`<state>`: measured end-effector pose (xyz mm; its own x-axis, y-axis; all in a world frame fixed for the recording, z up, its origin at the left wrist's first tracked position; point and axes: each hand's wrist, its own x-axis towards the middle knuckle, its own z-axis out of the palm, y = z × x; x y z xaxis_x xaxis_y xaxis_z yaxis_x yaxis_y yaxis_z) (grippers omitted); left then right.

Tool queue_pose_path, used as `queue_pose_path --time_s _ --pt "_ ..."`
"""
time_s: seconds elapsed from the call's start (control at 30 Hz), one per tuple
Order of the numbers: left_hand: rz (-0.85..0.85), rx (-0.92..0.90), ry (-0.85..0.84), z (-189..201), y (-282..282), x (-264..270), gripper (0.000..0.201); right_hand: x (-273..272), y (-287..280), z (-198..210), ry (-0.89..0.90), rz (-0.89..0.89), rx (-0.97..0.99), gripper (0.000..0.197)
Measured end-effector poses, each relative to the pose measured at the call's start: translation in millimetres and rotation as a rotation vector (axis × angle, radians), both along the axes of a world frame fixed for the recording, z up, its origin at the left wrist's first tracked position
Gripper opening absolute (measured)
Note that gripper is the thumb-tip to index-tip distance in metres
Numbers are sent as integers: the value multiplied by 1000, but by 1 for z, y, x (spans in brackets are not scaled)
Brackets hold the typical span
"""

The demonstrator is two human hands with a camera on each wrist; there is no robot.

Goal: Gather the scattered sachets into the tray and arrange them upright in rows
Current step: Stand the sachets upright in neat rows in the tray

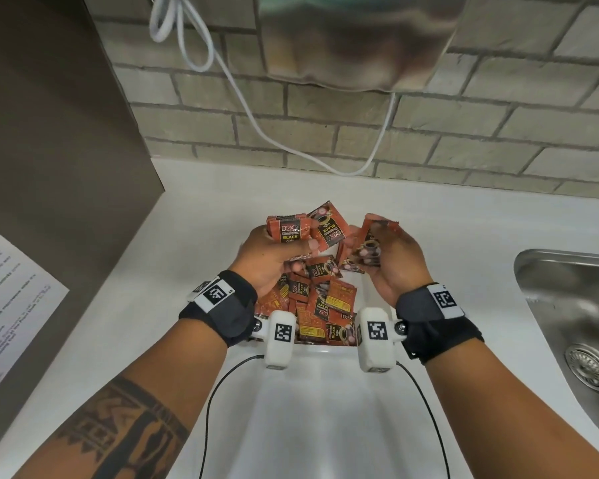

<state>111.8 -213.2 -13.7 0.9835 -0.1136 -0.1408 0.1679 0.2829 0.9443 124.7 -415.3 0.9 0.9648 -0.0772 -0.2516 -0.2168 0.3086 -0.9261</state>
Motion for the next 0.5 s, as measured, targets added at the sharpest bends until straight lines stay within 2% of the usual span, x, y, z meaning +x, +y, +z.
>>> queue_pose_path --time_s 0.1,0.2,0.33,0.4,0.5 --pt "-38 43 17 -2 -3 0 35 -5 7 -4 -32 143 -133 34" --pt "-108 85 18 -3 -5 -1 33 -3 9 -6 -61 163 -210 36" --pt "-44 63 37 -2 4 3 32 0 -2 -2 -72 234 -290 36" --pt "-42 45 63 -1 8 5 40 0 -7 4 -67 343 -326 38" --pt "-138 37 110 4 5 4 49 0 -6 8 -79 456 -346 43"
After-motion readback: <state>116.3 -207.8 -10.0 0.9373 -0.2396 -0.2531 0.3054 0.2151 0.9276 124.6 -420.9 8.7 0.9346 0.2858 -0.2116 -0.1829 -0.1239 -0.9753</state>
